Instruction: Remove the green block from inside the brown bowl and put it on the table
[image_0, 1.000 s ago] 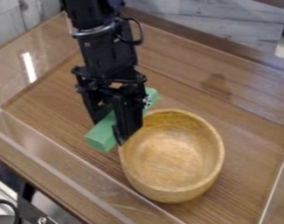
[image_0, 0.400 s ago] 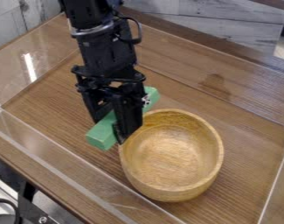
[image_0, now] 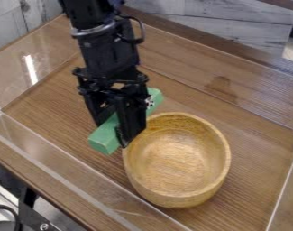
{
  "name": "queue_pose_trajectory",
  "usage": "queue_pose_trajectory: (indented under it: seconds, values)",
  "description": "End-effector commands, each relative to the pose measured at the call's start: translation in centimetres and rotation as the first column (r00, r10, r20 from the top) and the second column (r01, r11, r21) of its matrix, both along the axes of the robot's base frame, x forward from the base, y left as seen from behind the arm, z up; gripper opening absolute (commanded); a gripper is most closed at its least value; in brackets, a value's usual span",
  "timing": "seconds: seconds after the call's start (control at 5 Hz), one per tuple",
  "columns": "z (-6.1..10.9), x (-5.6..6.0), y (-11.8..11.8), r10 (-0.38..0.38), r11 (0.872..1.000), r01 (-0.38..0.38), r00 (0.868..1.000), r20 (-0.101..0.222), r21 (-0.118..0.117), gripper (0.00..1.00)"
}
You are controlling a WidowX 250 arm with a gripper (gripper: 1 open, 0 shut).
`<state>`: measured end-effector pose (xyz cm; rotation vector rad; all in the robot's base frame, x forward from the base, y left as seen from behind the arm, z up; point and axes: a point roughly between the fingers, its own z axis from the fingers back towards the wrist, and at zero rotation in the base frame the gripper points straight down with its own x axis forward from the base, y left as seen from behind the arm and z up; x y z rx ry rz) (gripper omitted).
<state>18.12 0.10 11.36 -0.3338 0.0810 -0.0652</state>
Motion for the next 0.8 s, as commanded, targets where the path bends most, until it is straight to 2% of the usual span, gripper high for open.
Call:
queue_pose_trajectory:
  seconds: [0.0,0.6]
  values:
    - [0.87,0.75,0.34,0.009,1.000,-0.009,0.999,0.036,0.001,0.00]
    - [0.93,1.06,0.54,0.015,1.000,-0.015,0.999,0.033,-0.013,0.00]
